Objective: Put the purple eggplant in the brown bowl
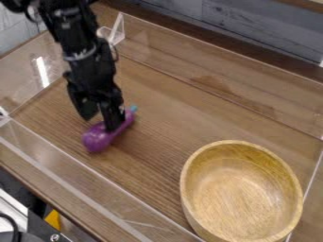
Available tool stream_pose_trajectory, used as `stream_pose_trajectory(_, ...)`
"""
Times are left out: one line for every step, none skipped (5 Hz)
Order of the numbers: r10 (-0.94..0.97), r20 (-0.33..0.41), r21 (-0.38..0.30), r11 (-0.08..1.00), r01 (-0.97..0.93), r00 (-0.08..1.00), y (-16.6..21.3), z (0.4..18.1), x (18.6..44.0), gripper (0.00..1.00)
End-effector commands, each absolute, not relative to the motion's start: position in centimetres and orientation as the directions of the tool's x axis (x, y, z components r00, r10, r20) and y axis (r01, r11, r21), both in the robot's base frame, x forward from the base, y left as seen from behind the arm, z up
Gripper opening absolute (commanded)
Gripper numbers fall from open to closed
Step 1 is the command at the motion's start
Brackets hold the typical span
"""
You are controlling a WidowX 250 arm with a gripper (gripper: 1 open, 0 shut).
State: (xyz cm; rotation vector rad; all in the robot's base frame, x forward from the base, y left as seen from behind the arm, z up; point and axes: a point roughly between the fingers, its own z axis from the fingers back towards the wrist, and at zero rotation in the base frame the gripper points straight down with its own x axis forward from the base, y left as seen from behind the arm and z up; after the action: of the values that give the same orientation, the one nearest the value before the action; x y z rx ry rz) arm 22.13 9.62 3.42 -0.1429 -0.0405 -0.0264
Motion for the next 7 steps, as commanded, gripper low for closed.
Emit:
stream_pose_trajectory(0.006, 0.071, -0.118, 0.993, 0.002, 0.997, 9.6, 2.6, 22.3, 1.0)
stream_pose_trajectory(0.024, 0.073, -0.115, 0.993, -0.016, 0.997, 9.7, 3.4, 22.6, 0.0)
stream_pose_trajectory(0.045, 0.068, -0.124, 0.992, -0.036, 0.997, 9.6, 5.1, 22.8, 0.0)
stream_pose_trajectory(0.088, 0.09, -0.138, 0.988, -0.075, 0.992, 8.7, 8.1, 23.3, 0.0)
stream_pose_trajectory(0.129, 0.099, -0.161, 0.981, -0.112, 0.987, 6.6, 10.6, 24.9, 0.0)
stream_pose_trajectory(0.071, 0.103, -0.148, 0.987, -0.055, 0.992, 4.3, 10.8, 27.4, 0.0)
stream_pose_trajectory(0.028, 0.093, -0.133, 0.991, -0.015, 0.995, 3.0, 9.7, 29.3, 0.0)
